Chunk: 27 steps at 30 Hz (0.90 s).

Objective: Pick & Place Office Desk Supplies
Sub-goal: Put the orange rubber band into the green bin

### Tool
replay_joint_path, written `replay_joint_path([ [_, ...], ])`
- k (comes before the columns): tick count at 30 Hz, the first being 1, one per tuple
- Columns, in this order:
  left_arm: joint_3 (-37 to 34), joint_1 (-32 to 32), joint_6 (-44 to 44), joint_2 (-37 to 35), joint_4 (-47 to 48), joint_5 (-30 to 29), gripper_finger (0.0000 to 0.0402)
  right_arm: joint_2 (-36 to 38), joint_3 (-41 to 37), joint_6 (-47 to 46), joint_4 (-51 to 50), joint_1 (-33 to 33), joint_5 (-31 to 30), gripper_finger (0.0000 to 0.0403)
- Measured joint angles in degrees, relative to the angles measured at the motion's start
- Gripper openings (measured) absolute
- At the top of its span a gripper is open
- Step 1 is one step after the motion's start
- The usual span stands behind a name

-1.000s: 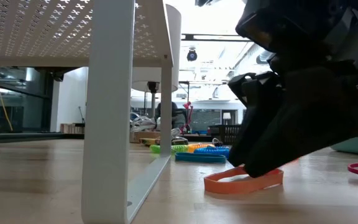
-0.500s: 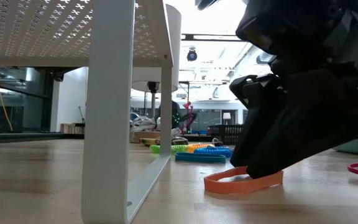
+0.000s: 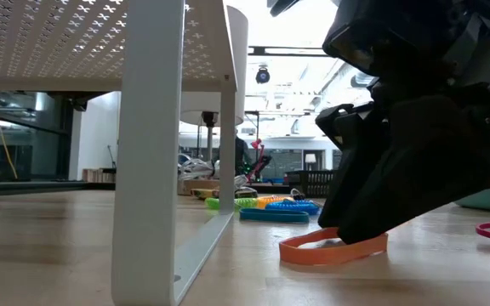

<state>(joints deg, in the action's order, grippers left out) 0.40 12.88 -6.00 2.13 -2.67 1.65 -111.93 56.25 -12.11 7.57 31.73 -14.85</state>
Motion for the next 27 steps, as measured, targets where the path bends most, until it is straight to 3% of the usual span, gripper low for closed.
replay_joint_path([
  [10,0.0,0.0,0.0,0.0,0.0,0.0,0.0108,0.0,0.0,0.8,0.2,0.0,0.0,0.0008],
  [27,0.0,0.0,0.0,0.0,0.0,0.0,0.0108,2.7,-0.1,1.8,1.6,0.0,-1.7,0.0003],
])
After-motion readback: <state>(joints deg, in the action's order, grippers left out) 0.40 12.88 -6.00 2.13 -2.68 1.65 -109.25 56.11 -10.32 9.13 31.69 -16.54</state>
